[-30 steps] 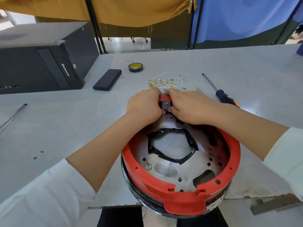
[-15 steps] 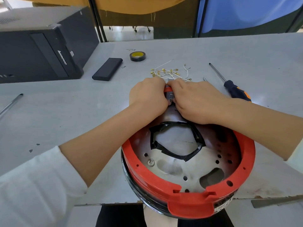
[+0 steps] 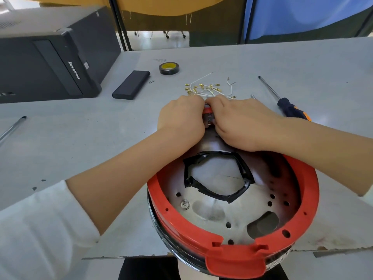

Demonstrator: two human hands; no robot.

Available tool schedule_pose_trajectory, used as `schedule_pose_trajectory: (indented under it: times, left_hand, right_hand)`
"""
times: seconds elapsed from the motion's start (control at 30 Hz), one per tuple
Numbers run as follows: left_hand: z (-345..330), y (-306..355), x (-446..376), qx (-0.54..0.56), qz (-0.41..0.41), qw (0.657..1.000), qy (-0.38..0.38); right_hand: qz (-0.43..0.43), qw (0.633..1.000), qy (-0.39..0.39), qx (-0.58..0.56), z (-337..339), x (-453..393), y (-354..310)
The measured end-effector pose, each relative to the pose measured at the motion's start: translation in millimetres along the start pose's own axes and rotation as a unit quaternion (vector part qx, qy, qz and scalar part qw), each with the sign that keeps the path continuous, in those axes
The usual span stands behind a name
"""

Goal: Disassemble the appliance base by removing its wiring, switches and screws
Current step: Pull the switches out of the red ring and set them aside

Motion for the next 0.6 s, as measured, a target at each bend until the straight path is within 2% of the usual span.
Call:
schedule_pose_trajectory:
  times: [0.23, 0.43, 0.5, 0.6]
  left_hand:
    - [0, -4, 1, 0.03, 0.003, 1.0, 0.004]
    - [-1, -7, 1, 0.054, 0.021, 0.998, -0.006]
    - [-1, -7, 2, 0.054, 0.024, 0.998, -0.009]
    - [0, -6, 4, 0.036, 0.008, 0.999, -0.003]
  right_hand:
    - [-0.075, 0.992, 0.007, -0.099, 4, -2, 2]
    - [-0.188, 0.963, -0.046, -0.188, 9, -5, 8]
    - [-0.233, 0.944, -0.071, -0.221, 9, -6, 11]
    - [-0.298, 0.896, -0.079, -0.32, 10, -10, 13]
Point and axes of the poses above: each hand's wrist, its own x-axis away from the middle knuckle, its own z-axis out of the back of the hand, y = z × x, the point moved 3 cm from there along -x, towards the middle knuckle, and after that the axes turned 14 degrees about y, right-handed, at the moved point
